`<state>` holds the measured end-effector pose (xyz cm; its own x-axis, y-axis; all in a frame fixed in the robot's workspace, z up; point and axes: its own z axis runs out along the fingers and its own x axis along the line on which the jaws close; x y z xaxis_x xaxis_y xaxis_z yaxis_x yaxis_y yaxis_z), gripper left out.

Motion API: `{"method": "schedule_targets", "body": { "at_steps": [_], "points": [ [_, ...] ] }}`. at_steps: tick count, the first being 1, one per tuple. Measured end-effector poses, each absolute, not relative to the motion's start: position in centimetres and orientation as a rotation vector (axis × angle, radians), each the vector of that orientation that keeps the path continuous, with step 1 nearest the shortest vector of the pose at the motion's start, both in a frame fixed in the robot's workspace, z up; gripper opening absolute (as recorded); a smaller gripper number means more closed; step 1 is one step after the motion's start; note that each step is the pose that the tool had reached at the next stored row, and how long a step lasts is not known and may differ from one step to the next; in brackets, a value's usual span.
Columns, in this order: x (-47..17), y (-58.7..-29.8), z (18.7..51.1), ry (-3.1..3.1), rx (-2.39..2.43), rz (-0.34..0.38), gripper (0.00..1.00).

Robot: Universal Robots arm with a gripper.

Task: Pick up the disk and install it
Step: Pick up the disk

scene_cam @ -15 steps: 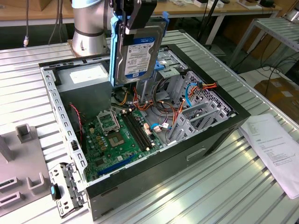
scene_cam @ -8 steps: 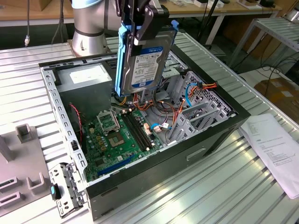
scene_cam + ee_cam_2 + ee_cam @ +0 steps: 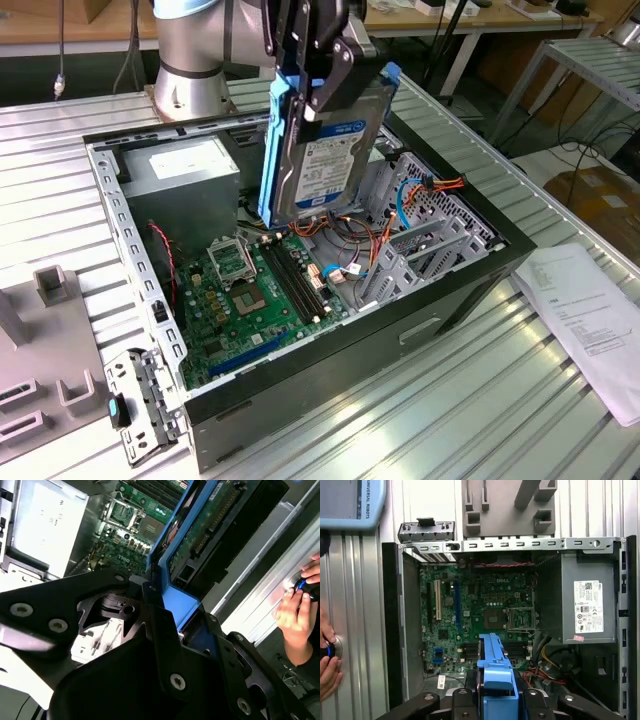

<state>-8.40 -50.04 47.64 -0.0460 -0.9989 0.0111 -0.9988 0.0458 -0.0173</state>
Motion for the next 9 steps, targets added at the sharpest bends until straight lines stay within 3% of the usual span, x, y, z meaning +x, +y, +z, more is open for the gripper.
{"method": "schedule_targets", "body": {
  "at_steps": [4, 9],
  "points": [
    [-4.4, -50.5, 47.4, 2.269, -2.167, -0.032, 0.37],
    [-3.9, -52.3, 47.3, 2.269, -2.167, -0.032, 0.37]
  ]
}}
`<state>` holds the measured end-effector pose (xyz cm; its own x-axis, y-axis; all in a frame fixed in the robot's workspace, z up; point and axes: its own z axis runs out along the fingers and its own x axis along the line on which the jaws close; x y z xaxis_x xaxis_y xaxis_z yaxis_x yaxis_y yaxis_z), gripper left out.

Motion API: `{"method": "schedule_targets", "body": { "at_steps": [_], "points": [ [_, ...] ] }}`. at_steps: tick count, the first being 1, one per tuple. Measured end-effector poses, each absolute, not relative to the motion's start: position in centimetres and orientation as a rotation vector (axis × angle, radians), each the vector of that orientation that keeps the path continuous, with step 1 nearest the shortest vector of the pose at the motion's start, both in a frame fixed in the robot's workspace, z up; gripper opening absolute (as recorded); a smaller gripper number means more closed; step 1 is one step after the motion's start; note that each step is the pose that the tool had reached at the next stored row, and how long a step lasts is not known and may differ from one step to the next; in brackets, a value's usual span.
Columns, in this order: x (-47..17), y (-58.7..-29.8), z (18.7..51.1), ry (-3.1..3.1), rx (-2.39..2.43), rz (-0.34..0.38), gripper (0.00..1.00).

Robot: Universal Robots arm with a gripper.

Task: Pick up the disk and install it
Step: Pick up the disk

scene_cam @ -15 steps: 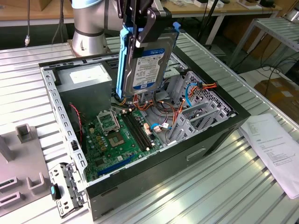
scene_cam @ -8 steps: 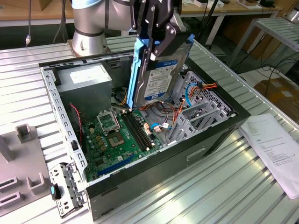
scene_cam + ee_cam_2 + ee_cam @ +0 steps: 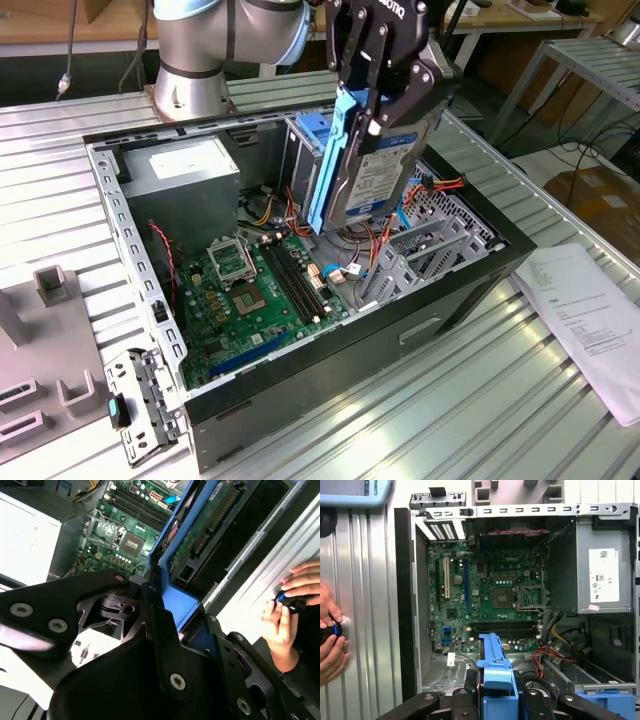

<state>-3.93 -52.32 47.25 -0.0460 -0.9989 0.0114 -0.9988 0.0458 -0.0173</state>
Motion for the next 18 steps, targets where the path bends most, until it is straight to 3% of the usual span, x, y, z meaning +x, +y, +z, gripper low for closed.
{"method": "schedule_targets", "body": {
  "at_steps": [3, 18],
  "points": [
    [-3.2, -53.8, 47.2, 2.269, -2.167, -0.032, 0.37],
    [3.4, -54.8, 46.6, 2.268, -2.170, -0.034, 0.37]
  ]
}}
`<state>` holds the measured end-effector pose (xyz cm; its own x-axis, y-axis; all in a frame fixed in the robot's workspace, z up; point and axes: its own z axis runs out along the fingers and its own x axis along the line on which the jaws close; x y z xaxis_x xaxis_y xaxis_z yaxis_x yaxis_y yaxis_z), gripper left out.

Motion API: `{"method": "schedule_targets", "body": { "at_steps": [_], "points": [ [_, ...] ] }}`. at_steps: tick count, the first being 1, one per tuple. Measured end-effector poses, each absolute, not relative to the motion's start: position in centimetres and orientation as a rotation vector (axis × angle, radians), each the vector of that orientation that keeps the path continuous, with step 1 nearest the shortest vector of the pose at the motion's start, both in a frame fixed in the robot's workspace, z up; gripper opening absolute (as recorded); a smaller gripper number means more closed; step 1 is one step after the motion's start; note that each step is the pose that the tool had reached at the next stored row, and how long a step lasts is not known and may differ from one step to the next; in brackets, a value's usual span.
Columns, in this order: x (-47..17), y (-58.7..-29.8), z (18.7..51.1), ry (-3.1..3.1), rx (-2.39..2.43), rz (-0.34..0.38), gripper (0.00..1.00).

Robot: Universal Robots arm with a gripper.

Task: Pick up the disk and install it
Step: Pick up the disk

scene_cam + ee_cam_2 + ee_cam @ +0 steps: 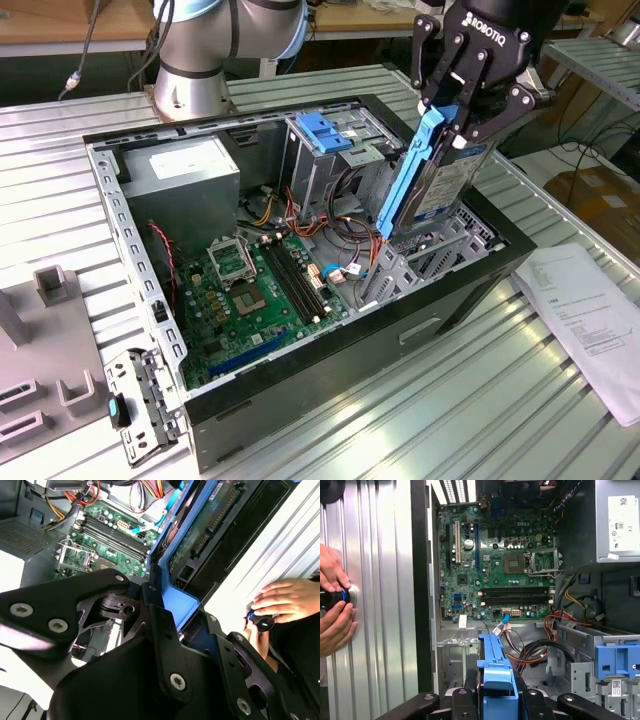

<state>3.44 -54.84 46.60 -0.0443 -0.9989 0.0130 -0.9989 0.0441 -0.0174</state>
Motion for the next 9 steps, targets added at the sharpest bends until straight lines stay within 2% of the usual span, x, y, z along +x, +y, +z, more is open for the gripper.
{"method": "schedule_targets", "body": {
  "at_steps": [9],
  "points": [
    [5.1, -55.5, 46.0, 2.251, -2.183, -0.038, 0.37]
  ]
}}
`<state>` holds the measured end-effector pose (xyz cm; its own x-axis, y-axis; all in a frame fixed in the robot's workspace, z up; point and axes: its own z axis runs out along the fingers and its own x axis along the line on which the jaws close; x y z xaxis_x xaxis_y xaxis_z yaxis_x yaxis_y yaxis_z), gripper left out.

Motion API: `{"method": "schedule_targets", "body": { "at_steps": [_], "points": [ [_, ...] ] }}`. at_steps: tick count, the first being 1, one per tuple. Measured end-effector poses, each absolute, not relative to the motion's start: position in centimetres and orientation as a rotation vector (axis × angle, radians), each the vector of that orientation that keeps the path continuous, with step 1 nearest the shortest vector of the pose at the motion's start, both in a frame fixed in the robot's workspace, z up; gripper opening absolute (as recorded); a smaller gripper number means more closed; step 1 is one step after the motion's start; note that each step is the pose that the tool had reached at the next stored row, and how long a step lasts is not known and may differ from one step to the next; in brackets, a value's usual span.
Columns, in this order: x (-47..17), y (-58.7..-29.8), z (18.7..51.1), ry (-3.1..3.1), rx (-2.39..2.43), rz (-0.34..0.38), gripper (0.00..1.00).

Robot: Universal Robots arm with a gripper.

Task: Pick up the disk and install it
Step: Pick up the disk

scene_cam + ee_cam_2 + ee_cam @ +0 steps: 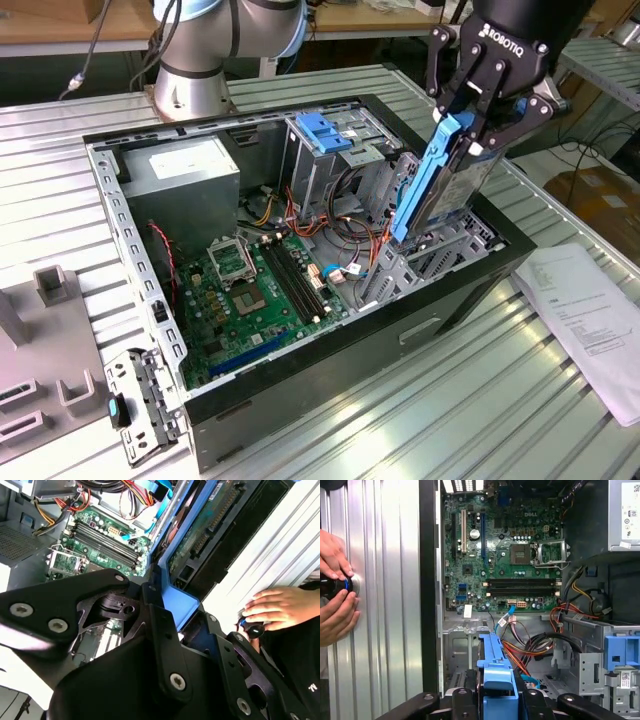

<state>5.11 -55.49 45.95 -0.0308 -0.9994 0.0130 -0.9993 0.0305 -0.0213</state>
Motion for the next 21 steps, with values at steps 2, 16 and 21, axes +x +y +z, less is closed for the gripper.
{"method": "schedule_targets", "body": {
  "at_steps": [2, 16, 21],
  "points": [
    [5.2, -55.6, 45.6, 2.255, -2.179, -0.038, 0.37],
    [5.3, -56.0, 44.7, 2.255, -2.180, -0.038, 0.37],
    [5.3, -56.0, 44.5, 2.255, -2.180, -0.038, 0.37]
  ]
}}
